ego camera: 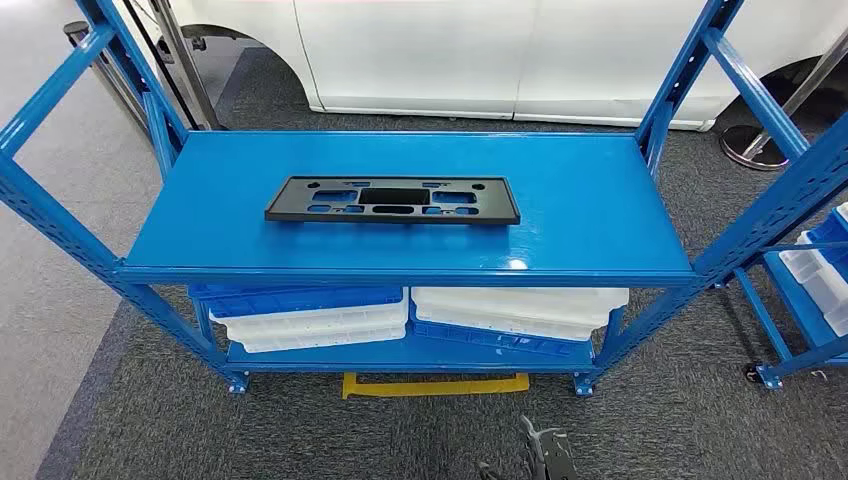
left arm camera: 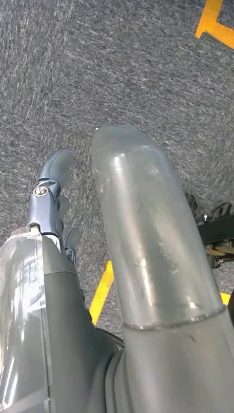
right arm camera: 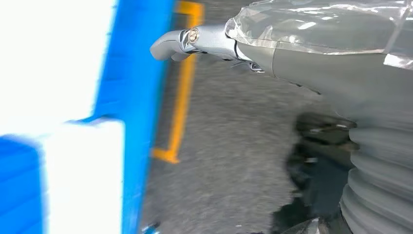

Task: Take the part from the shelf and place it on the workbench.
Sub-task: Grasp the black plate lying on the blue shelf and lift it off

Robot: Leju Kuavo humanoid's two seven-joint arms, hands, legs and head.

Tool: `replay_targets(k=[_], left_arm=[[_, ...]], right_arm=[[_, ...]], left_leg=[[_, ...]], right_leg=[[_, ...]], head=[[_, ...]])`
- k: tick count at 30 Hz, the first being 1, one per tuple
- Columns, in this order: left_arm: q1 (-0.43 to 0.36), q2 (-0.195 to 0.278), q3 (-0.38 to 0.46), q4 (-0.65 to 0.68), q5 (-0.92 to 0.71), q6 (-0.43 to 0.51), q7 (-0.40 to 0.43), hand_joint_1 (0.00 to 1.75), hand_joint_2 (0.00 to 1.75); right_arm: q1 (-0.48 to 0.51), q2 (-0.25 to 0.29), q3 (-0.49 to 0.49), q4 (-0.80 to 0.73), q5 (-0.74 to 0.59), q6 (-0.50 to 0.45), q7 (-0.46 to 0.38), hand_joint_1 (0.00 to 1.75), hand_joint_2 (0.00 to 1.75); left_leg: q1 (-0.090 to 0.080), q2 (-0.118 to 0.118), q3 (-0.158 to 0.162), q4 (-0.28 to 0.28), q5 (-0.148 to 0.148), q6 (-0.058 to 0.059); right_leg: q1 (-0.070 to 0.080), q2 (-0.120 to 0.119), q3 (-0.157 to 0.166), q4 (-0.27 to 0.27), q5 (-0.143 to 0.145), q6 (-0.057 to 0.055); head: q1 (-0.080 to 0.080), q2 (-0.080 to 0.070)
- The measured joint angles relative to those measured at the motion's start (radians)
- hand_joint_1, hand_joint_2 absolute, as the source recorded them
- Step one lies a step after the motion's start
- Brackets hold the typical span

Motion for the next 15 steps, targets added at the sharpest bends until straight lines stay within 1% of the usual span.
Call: replay_targets(k=[2,3,4,6,7,8,9,10,11,12,13,14,15], left_arm=[[-0.001,-0.001,0.0,0.0,-0.005,0.0,-0.002,0.0,0.0],[-0.002,-0.001,0.0,0.0,-0.01,0.001,-0.004,0.0,0.0],[-0.002,-0.001,0.001,0.0,-0.014,0.001,-0.006,0.0,0.0],[-0.002,-0.002,0.001,0.002,-0.023,0.001,-0.01,0.0,0.0],[-0.001,-0.002,0.002,0.003,-0.027,0.002,-0.01,0.0,0.0],[-0.001,-0.002,0.002,0.004,-0.031,0.002,-0.011,0.0,0.0],[-0.001,-0.002,0.002,0.005,-0.035,0.002,-0.012,0.0,0.0],[-0.001,-0.002,0.002,0.006,-0.038,0.003,-0.013,0.0,0.0],[-0.001,-0.002,0.002,0.006,-0.043,0.003,-0.014,0.0,0.0],[-0.002,-0.002,0.002,0.007,-0.046,0.003,-0.015,0.0,0.0],[-0.002,-0.002,0.002,0.007,-0.05,0.004,-0.016,0.0,0.0],[-0.003,-0.001,0.002,0.007,-0.054,0.004,-0.017,0.0,0.0],[-0.003,-0.001,0.002,0.007,-0.057,0.004,-0.019,0.0,0.0]], right_arm=[[0.001,-0.004,0.0,-0.033,0.023,0.002,0.002,0.0,1.75],[0.001,-0.008,0.0,-0.065,0.047,0.004,0.004,0.0,1.75],[0.001,-0.013,0.0,-0.094,0.071,0.005,0.007,0.0,1.75],[0.002,-0.021,0.002,-0.149,0.126,0.007,0.014,0.0,1.75],[0.003,-0.026,0.005,-0.172,0.156,0.007,0.019,0.0,1.75],[0.004,-0.03,0.008,-0.193,0.187,0.006,0.024,0.0,1.75],[0.004,-0.036,0.011,-0.212,0.22,0.004,0.03,0.0,1.75],[0.004,-0.042,0.013,-0.23,0.254,0.001,0.036,0.0,1.75],[0.003,-0.048,0.016,-0.249,0.289,-0.002,0.043,0.0,1.75],[0.001,-0.054,0.019,-0.267,0.325,-0.006,0.05,0.0,1.75],[-0.001,-0.059,0.023,-0.285,0.36,-0.01,0.057,0.0,1.75],[-0.002,-0.062,0.025,-0.301,0.395,-0.014,0.065,0.0,1.75],[-0.003,-0.066,0.029,-0.316,0.43,-0.018,0.073,0.0,1.75]], left_leg=[[0.007,0.003,0.005,-0.011,0.007,0.006],[0.01,0.006,0.007,-0.018,0.013,0.012],[0.014,0.009,0.009,-0.024,0.018,0.017],[0.014,0.014,0.006,-0.026,0.02,0.02],[0.014,0.016,0.005,-0.025,0.02,0.019],[0.015,0.017,0.005,-0.025,0.019,0.018],[0.016,0.018,0.006,-0.023,0.018,0.016],[0.017,0.018,0.008,-0.021,0.015,0.012],[0.019,0.018,0.009,-0.017,0.011,0.005],[0.018,0.017,0.008,-0.01,0.006,-0.003],[0.018,0.017,0.006,-0.005,0.002,-0.011],[0.017,0.017,0.004,-0.002,-0.001,-0.019],[0.017,0.018,0.003,0.0,-0.001,-0.025]], right_leg=[[0.002,-0.005,-0.002,0.007,-0.006,0.003],[0.003,-0.011,-0.01,0.026,-0.02,0.006],[0.003,-0.018,-0.028,0.064,-0.044,0.008],[-0.002,-0.028,-0.091,0.191,-0.107,0.013],[-0.005,-0.029,-0.121,0.248,-0.125,0.016],[-0.009,-0.03,-0.138,0.278,-0.126,0.019],[-0.013,-0.031,-0.136,0.267,-0.105,0.021],[-0.018,-0.034,-0.115,0.218,-0.068,0.024],[-0.022,-0.039,-0.084,0.149,-0.033,0.026],[-0.021,-0.043,-0.057,0.088,-0.008,0.026],[-0.02,-0.045,-0.039,0.046,0.005,0.022],[-0.016,-0.045,-0.034,0.029,0.004,0.016],[-0.011,-0.043,-0.036,0.029,0.002,0.008]], head=[[0.0,0.0],[0.0,0.0],[0.0,0.0],[0.0,0.0],[0.0,0.0],[0.0,0.0],[0.0,0.0],[0.0,0.0],[0.001,0.0],[0.001,0.0],[0.0,0.0],[0.0,0.0],[0.0,0.0]])
